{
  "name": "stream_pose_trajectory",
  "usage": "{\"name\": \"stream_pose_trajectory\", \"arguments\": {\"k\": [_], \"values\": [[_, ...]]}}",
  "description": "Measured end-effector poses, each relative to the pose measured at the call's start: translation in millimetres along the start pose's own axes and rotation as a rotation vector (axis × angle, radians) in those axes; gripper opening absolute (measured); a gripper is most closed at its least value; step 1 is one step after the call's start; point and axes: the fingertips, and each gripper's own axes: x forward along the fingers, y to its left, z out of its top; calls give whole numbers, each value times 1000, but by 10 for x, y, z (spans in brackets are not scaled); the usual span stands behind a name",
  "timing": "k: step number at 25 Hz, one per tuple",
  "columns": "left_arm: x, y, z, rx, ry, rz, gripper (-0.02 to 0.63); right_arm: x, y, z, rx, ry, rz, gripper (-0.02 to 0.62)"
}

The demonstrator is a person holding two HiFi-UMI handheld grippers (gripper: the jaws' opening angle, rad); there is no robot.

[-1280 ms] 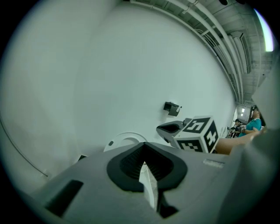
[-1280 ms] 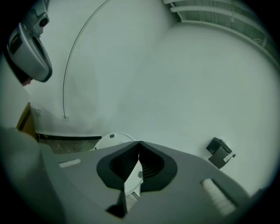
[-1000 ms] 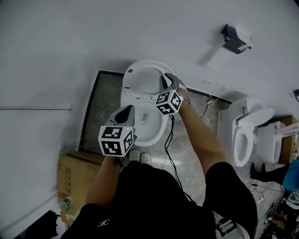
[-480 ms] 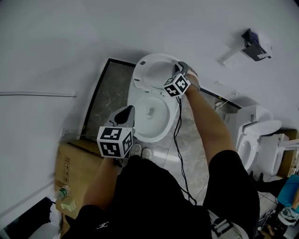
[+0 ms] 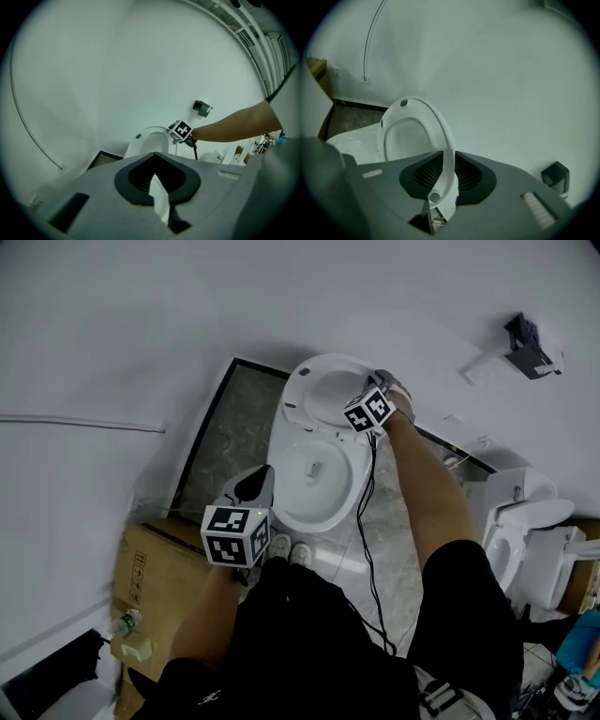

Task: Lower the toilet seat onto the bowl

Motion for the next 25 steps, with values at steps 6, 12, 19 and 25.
{"name": "stream_pose_trajectory", "arguments": {"k": [6, 12, 19, 25], "values": [[-68, 63, -104, 19, 15, 6, 6, 112, -61, -12, 1, 25, -50, 89], [-136, 123, -170, 49, 19, 14, 6, 141, -80, -8, -2, 25, -60, 72], [-149, 153, -247, 66, 35, 26, 6, 223, -52, -71, -2, 33, -46, 46], [-170, 146, -277, 67, 37, 23, 6, 170, -48, -63, -22, 31, -27, 40]]}}
